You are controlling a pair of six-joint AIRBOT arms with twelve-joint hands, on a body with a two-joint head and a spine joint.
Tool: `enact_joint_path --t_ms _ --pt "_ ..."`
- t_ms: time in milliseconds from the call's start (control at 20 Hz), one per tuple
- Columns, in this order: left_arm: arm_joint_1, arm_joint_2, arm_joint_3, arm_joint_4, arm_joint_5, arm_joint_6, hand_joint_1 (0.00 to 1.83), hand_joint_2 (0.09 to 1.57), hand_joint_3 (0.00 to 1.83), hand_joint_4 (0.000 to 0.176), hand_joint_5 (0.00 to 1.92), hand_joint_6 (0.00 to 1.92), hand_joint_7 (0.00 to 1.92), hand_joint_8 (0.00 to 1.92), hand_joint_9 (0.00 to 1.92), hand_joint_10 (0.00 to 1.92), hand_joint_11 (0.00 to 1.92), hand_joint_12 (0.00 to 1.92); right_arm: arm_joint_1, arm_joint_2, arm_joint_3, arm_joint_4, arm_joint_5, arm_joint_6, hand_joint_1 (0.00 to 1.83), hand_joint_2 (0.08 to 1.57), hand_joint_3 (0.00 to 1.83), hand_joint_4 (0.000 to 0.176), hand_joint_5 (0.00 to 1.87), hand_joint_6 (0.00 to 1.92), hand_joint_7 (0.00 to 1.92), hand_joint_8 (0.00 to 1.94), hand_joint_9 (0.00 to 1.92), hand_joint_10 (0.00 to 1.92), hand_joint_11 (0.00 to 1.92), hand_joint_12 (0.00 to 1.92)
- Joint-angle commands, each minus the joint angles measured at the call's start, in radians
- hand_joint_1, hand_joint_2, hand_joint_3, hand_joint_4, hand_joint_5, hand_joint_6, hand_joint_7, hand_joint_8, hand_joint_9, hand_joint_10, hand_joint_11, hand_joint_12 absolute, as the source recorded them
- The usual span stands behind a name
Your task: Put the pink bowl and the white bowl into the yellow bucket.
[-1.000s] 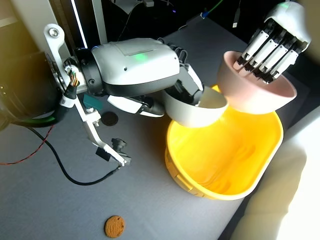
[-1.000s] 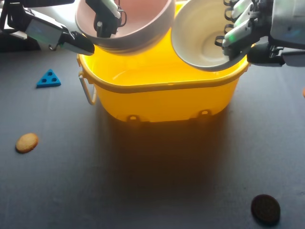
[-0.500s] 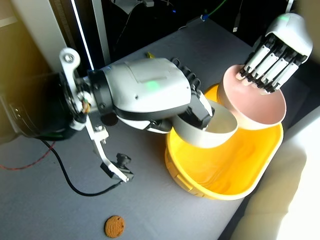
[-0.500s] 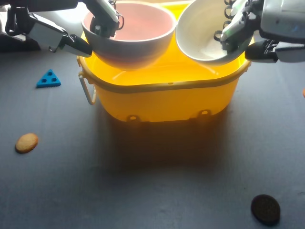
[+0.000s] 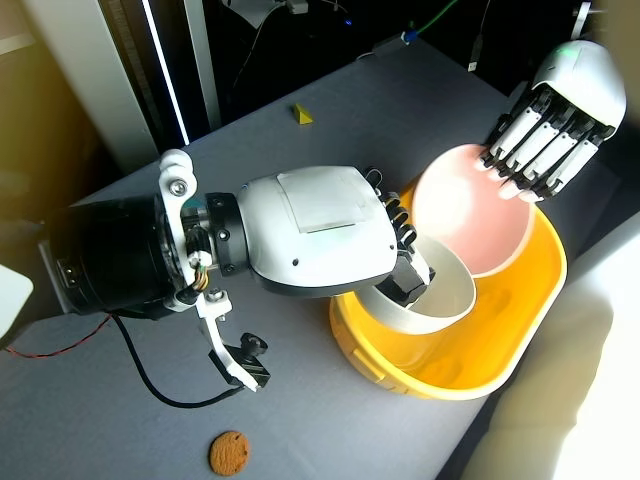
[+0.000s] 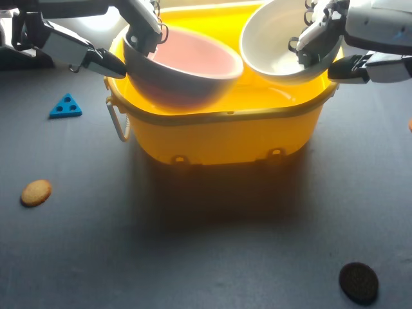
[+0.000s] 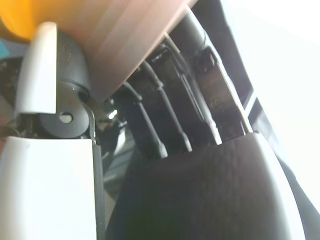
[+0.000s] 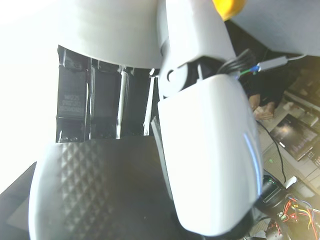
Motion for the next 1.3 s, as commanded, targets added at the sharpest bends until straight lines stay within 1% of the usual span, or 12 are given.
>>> enact_joint_path --t_ms 0,150,200,300,350,450,550,600,650,700,800,1250 --pt "-0.011 0.010 0.010 -0.109 -0.041 0.003 1.35 1.09 0.00 0.000 0.98 1.01 1.08 0.78 0.93 1.02 0.72 1.14 0.006 0.006 0.005 0.067 0.085 -0.001 1.40 1.02 0.00 0.000 1.09 0.74 1.30 0.41 1.10 0.88 0.93 1.03" --pt "-0.016 0.008 0.012 -0.107 -0.040 0.004 1.24 1.08 0.00 0.002 1.03 0.99 1.09 0.73 1.11 0.29 0.72 1.09 0.005 0.001 0.005 0.075 0.085 -0.001 1.40 1.02 0.00 0.000 1.08 0.75 1.30 0.42 1.09 0.89 0.93 1.02" --pt "-0.017 0.007 0.013 -0.106 -0.040 0.004 1.37 1.08 0.00 0.000 1.00 1.02 1.12 0.67 0.94 1.02 0.75 1.05 0.005 0.001 0.005 0.075 0.085 -0.001 1.40 1.02 0.00 0.000 1.09 0.75 1.28 0.45 1.09 0.89 0.93 1.04" --pt "-0.020 0.006 0.014 -0.102 -0.039 0.004 1.38 1.07 0.00 0.000 1.01 0.99 1.14 0.65 0.95 1.04 0.77 1.06 0.003 0.001 0.005 0.075 0.085 -0.002 1.40 1.02 0.00 0.000 1.09 0.74 1.28 0.45 1.09 0.88 0.93 1.04" --pt "-0.021 0.006 0.014 -0.101 -0.039 0.004 1.26 1.09 0.00 0.000 0.99 1.03 1.08 0.76 0.99 0.65 0.76 1.08 0.001 0.001 0.005 0.075 0.085 -0.003 1.40 1.02 0.00 0.000 1.10 0.74 1.30 0.40 1.09 0.88 0.94 1.03" --pt "-0.022 0.004 0.014 -0.096 -0.037 0.005 1.37 1.10 0.00 0.000 0.97 1.07 1.07 0.75 0.92 1.11 0.75 1.09 -0.003 0.002 0.007 0.075 0.087 -0.004 1.40 1.02 0.00 0.000 1.10 0.76 1.28 0.44 1.09 0.87 0.93 1.02" --pt "-0.023 0.003 0.013 -0.094 -0.035 0.006 1.38 1.08 0.00 0.000 1.00 1.01 1.08 0.75 0.94 1.05 0.78 1.01 -0.006 0.002 0.007 0.075 0.091 -0.004 1.39 1.03 0.00 0.000 1.10 0.83 1.20 0.55 1.06 0.89 0.93 0.98" --pt "-0.023 0.003 0.011 -0.091 -0.035 0.006 1.38 1.07 0.00 0.000 1.02 0.99 1.07 0.77 0.99 0.96 0.83 0.91 -0.007 0.002 0.007 0.075 0.091 -0.005 1.27 1.06 0.00 0.000 1.07 0.89 1.14 0.68 1.04 0.54 0.86 0.96" --pt "-0.023 0.002 0.012 -0.089 -0.034 0.007 1.24 1.12 0.01 0.000 0.91 1.12 0.98 0.96 0.91 0.64 0.73 0.87 -0.008 0.002 0.007 0.075 0.091 -0.005 1.21 1.05 0.00 0.000 0.87 0.40 0.97 0.31 0.93 0.30 0.68 0.96" --pt "-0.023 0.002 0.012 -0.089 -0.034 0.007 1.17 1.14 0.00 0.000 0.92 1.07 0.90 0.52 0.90 0.41 0.66 0.87 -0.008 0.002 0.007 0.075 0.092 -0.005 1.13 1.08 0.00 0.000 0.77 0.16 0.88 0.12 0.84 0.16 0.51 1.01" --pt "-0.026 -0.001 0.012 -0.085 -0.032 0.008 0.85 1.12 0.00 0.000 0.58 0.26 0.74 0.07 0.68 0.10 0.32 0.94 -0.008 0.002 0.007 0.075 0.094 -0.004 0.96 1.05 0.00 0.000 0.56 0.01 0.67 0.00 0.64 0.02 0.25 0.99" --pt "0.002 0.088 -0.139 -0.048 -0.024 0.010 0.57 1.07 0.00 0.000 0.08 0.00 0.18 0.00 0.17 0.00 0.00 0.56 -0.013 0.019 0.005 -0.016 0.158 0.093 0.77 0.96 0.00 0.000 0.16 0.00 0.22 0.00 0.20 0.00 0.00 0.58"
